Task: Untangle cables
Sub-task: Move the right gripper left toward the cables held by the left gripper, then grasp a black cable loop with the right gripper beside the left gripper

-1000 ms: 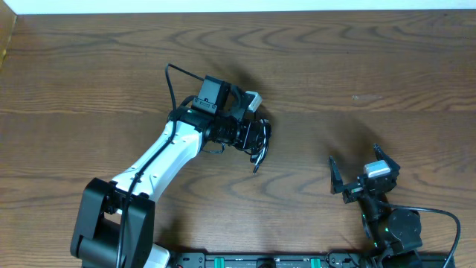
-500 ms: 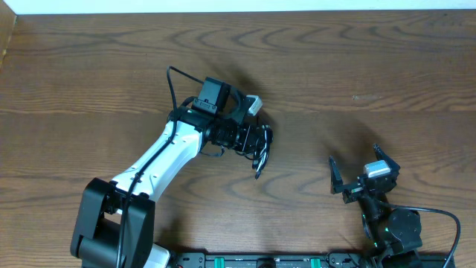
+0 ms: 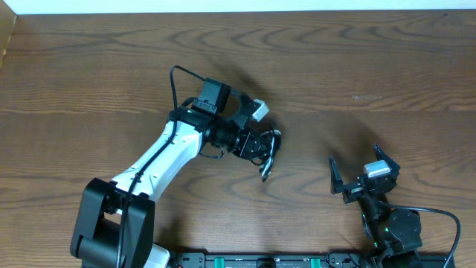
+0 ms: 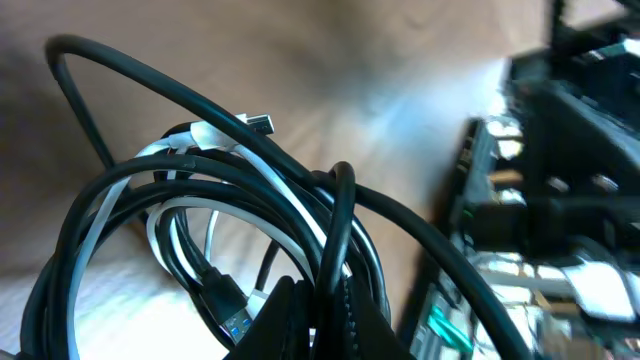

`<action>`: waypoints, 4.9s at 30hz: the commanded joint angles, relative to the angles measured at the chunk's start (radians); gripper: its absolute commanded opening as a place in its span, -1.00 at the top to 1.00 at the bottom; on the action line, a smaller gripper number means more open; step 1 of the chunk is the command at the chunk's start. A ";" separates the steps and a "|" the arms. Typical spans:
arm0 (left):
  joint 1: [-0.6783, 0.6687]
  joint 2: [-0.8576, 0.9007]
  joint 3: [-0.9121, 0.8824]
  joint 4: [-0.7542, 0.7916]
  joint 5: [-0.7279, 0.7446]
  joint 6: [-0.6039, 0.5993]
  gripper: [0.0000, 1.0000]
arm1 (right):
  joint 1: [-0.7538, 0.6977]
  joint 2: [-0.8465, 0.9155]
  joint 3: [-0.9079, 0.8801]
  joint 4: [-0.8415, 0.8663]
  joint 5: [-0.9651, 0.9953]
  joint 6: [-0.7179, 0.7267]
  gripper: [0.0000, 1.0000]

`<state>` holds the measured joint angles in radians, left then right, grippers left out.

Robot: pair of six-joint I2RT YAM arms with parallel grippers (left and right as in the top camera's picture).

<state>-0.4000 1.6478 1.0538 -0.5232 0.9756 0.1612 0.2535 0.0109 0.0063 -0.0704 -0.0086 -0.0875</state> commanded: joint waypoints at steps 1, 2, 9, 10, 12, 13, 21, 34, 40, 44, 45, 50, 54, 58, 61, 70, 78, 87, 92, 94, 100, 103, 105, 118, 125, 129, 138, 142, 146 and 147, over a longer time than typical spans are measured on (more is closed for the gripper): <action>0.003 0.008 -0.005 -0.019 0.183 0.151 0.85 | 0.002 -0.005 -0.001 -0.004 -0.006 0.008 -0.99; 0.003 0.008 -0.005 -0.023 0.216 0.175 0.85 | 0.002 -0.005 -0.001 -0.004 -0.006 0.008 -0.99; 0.002 0.008 -0.005 -0.026 0.376 0.333 0.85 | 0.002 -0.005 -0.001 0.002 -0.080 0.082 -0.99; 0.002 0.008 -0.005 -0.026 0.380 0.349 0.85 | 0.002 -0.005 -0.001 0.003 -0.084 0.149 -0.98; 0.002 0.008 -0.005 -0.026 0.380 0.362 0.85 | 0.002 -0.005 -0.001 0.015 -0.123 0.212 -0.98; 0.002 0.008 -0.005 -0.032 0.379 0.362 0.85 | 0.002 -0.005 0.000 0.021 -0.158 0.212 -0.99; 0.002 0.008 -0.005 -0.119 0.189 0.389 0.85 | 0.002 0.057 0.209 -0.104 -0.178 0.255 -0.98; 0.002 0.008 -0.005 -0.186 0.220 0.646 0.85 | 0.002 0.630 0.746 -0.450 -0.469 0.301 -0.99; 0.002 0.008 -0.005 -0.239 0.222 0.774 0.85 | 0.002 0.761 0.777 -0.443 -0.716 0.301 -0.99; 0.002 0.008 -0.005 -0.239 0.232 0.773 0.85 | 0.002 0.821 0.777 -0.445 -0.701 0.317 -0.72; 0.002 0.008 -0.005 -0.239 0.232 0.773 0.85 | 0.002 0.832 0.777 -0.438 -0.700 0.337 -0.70; 0.002 0.008 -0.005 -0.240 0.232 0.773 0.85 | 0.002 0.899 0.777 -0.436 -0.616 0.522 0.42; 0.002 0.008 -0.005 -0.240 0.232 0.773 0.85 | 0.002 0.977 0.775 -0.488 -0.576 0.656 0.10; 0.002 0.008 -0.005 -0.240 0.232 0.773 0.85 | 0.003 1.072 0.775 -0.533 -0.577 0.771 -0.50; 0.002 0.008 -0.005 -0.240 0.232 0.773 0.85 | 0.003 1.120 0.775 -0.529 -0.576 0.877 -0.98; 0.002 0.008 -0.005 -0.240 0.232 0.773 0.85 | 0.003 1.232 0.775 -0.388 -0.573 1.022 -0.82; 0.002 0.008 -0.005 -0.240 0.232 0.773 0.85 | 0.051 1.318 0.775 -0.373 -0.566 1.164 -0.34; 0.002 0.008 -0.005 -0.239 0.232 0.773 0.85 | 0.101 1.329 0.775 -0.335 -0.566 1.212 -0.31; 0.002 0.008 -0.005 -0.238 0.232 0.773 0.85 | 0.115 1.329 0.775 -0.333 -0.566 1.261 -0.30; 0.002 0.008 -0.005 -0.238 0.232 0.773 0.85 | 0.122 1.329 0.775 -0.333 -0.565 1.261 -0.24; 0.002 0.008 -0.005 -0.238 0.232 0.773 0.85 | 0.160 1.329 0.775 -0.339 -0.463 1.260 0.80; 0.002 0.008 -0.005 -0.239 0.232 0.773 0.85 | 0.177 1.329 0.775 -0.337 -0.418 1.260 0.98; 0.002 0.008 -0.005 -0.239 0.232 0.773 0.85 | 0.186 1.329 0.775 -0.337 -0.399 1.260 0.98; 0.002 0.008 -0.005 -0.234 0.247 0.772 0.31 | 0.188 1.329 0.775 -0.332 -0.387 1.230 0.98; -0.011 0.008 -0.005 -0.224 0.246 0.772 0.27 | 0.188 1.329 0.775 -0.329 -0.394 1.231 0.98; -0.045 0.008 -0.005 -0.209 0.226 0.772 0.28 | 0.188 1.329 0.775 -0.329 -0.395 1.231 0.98; -0.088 0.015 -0.005 -0.119 0.103 0.649 0.31 | 0.188 1.329 0.775 -0.329 -0.403 1.231 0.98; -0.088 0.015 -0.005 -0.117 0.103 0.645 0.40 | 0.188 1.329 0.775 -0.329 -0.402 1.231 0.98; -0.088 0.015 -0.005 -0.116 0.103 0.645 0.58 | 0.188 1.329 0.775 -0.329 -0.403 1.231 0.98; -0.088 0.015 -0.005 -0.115 0.103 0.645 0.72 | 0.188 1.329 0.775 -0.329 -0.402 1.231 0.98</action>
<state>-0.4866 1.6478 1.0531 -0.6403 1.0870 0.8116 0.4347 1.3365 0.7681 -0.4023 -0.4076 1.1580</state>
